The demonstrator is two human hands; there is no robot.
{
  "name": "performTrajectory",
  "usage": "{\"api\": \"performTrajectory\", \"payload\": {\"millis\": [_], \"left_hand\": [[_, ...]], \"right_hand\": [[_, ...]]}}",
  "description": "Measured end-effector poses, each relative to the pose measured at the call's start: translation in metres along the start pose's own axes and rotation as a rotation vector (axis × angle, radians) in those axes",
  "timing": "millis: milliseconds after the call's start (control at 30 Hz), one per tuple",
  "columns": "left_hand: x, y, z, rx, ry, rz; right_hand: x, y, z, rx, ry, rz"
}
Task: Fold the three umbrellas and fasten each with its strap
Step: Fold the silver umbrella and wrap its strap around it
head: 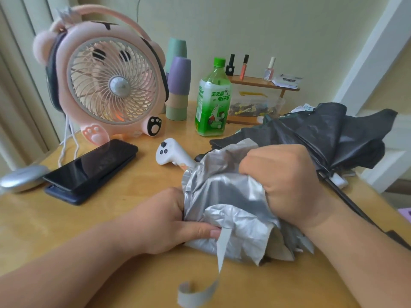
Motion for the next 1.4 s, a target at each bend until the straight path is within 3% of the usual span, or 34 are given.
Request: {"api": "performTrajectory", "payload": {"millis": [67, 200, 300, 467, 567, 633, 667, 733, 833, 1000, 1100, 1167, 1267, 1400], "left_hand": [[0.0, 0.001, -0.005, -0.036, 0.005, 0.007], [0.0, 0.001, -0.007, -0.036, -0.023, 0.011], [0.001, 0.001, -0.007, -0.03, -0.031, 0.001], [0.001, 0.001, -0.009, -0.021, -0.043, -0.008], [0.001, 0.001, -0.01, -0.032, -0.05, -0.015], [0.002, 0.001, -0.01, -0.044, -0.034, -0.024], [0.002, 0.001, -0.01, -0.047, -0.025, -0.022], [0.002, 0.001, -0.008, -0.057, -0.015, -0.006], [0.002, 0.002, -0.01, -0.096, 0.014, 0.0], [0.0, 0.001, -0.011, -0.082, 0.016, 0.017], [-0.001, 0.001, -0.013, -0.092, -0.034, 0.04], [0.0, 0.002, -0.008, -0.128, -0.055, 0.027], [0.003, 0.003, -0.001, -0.157, -0.094, 0.03], [0.003, 0.003, -0.002, -0.186, -0.097, 0.047]], "right_hand": [[0.002, 0.005, 0.004, 0.124, 0.037, 0.059], [0.006, 0.003, 0.019, 0.492, 0.236, 0.006], [0.004, -0.005, 0.028, 0.582, 0.26, -0.028], [0.001, -0.002, 0.017, 0.359, 0.267, -0.36], [0.007, 0.02, 0.004, 0.073, -0.049, -0.123], [0.006, 0.024, -0.014, -0.19, 0.051, -0.078], [0.004, 0.028, -0.02, -0.237, 0.088, -0.054], [0.019, 0.032, -0.01, -0.09, 0.031, -0.191], [0.041, 0.025, 0.026, 0.443, 0.139, -0.65], [0.01, 0.029, 0.029, 0.789, 0.582, -0.438], [0.013, 0.023, 0.042, 1.043, 0.637, -0.162], [0.006, 0.015, 0.046, 1.116, 0.627, 0.005], [-0.013, 0.005, 0.042, 0.953, 0.623, 0.137], [-0.038, -0.003, 0.019, 0.71, 0.81, -0.001]]}}
Point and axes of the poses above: each hand's wrist, its own y-axis towards the middle knuckle, its own x-axis out of the palm, z = x × y, the point moved 3 cm from there along y, towards the middle knuckle, and after that the axes turned 8 degrees about z, right-handed, at the moved point
